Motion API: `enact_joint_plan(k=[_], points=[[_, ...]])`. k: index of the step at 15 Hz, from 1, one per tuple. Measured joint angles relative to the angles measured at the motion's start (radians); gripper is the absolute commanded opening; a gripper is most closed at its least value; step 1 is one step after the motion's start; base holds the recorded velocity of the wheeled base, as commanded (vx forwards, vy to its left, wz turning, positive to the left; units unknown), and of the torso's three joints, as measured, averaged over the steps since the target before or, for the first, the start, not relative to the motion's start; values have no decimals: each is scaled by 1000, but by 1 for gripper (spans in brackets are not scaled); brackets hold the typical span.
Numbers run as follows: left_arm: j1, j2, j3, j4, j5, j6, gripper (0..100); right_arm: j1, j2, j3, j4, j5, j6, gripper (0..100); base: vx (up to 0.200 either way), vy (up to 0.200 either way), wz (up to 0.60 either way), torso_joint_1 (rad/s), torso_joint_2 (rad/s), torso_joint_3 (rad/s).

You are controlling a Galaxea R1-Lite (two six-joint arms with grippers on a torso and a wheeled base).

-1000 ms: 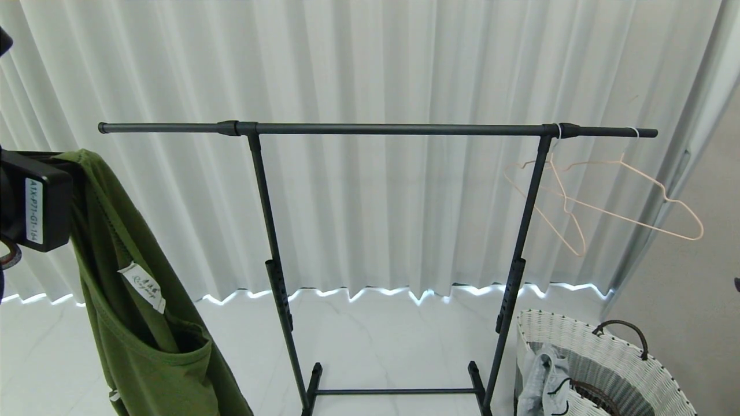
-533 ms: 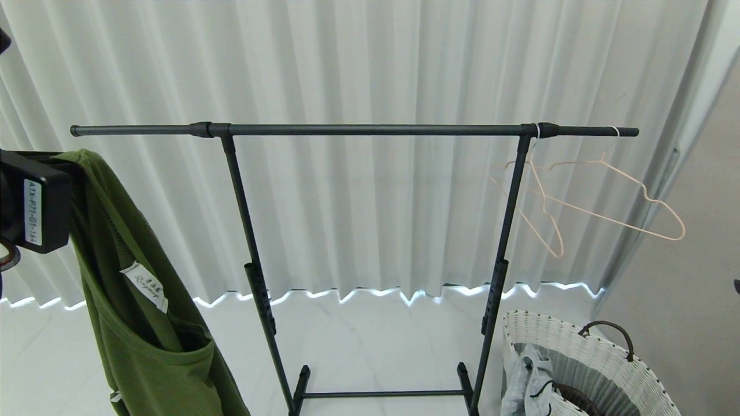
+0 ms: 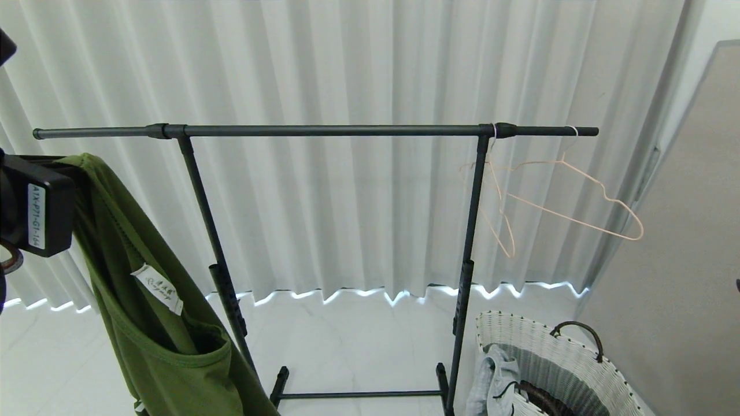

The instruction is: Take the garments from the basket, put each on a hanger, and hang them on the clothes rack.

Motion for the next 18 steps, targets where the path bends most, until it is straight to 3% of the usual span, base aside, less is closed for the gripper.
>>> enact_joint_plan(k=[8,18], points=[[3,-3,-1,0,2,0,0,-14,5,0,0,-3,0,100,0,0,0,0,0,0],[3,-3,-1,0,-1,-2,0,-54,36,0,-2,36,3,100,200,0,0,2,5,3]])
